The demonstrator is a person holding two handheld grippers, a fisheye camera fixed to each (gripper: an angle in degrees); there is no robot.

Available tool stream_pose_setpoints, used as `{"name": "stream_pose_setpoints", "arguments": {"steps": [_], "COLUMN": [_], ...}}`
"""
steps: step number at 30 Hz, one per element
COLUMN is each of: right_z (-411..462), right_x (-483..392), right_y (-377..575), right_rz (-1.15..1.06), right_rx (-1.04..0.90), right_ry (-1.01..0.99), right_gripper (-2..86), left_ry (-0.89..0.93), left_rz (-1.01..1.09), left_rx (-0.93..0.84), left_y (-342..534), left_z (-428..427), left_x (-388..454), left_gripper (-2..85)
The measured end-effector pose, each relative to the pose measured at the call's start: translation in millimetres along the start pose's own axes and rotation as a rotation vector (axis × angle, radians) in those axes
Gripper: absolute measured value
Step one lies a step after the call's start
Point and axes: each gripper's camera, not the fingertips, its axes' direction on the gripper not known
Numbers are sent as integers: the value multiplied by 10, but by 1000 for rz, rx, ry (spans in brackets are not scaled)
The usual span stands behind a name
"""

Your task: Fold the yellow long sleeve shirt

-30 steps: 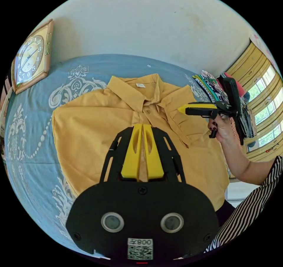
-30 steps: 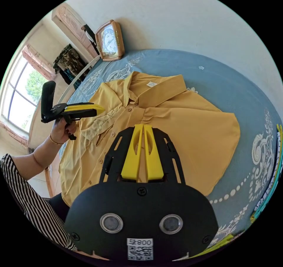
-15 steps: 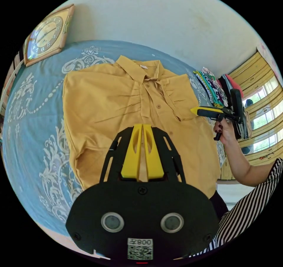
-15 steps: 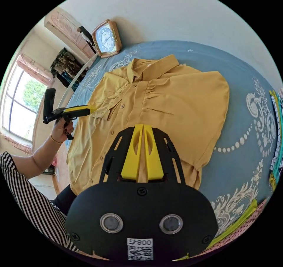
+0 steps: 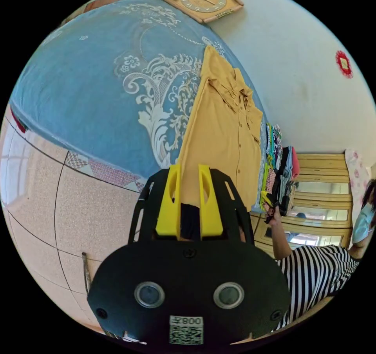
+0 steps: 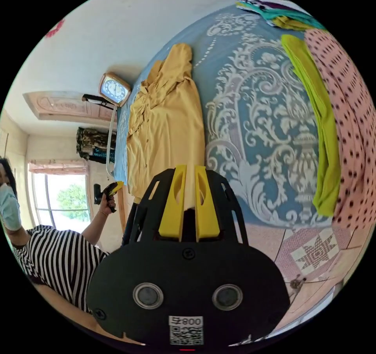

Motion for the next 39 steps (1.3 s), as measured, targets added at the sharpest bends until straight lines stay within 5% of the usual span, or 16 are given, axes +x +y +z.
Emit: {"name": "stream_pose_setpoints", "arguments": {"steps": [10,19,39], "right_z": [-93,-193,-175], "right_x": [648,923,1060], "right_y": [735,925,1192], "right_rz": [101,110,56], "right_rx": [-29,-17,-65], "right_ry": [-67,-72,50], "right_gripper": [90,95,16], "left_ry": [211,203,303], "left_rz": [-118,-135,-118], "left_rx": [-43,-84,-85], "left_y": [452,532,953], "left_z": [-292,-434,-927], "left_x": [-780,-1131,-1286], "left_gripper": [132,129,12]}}
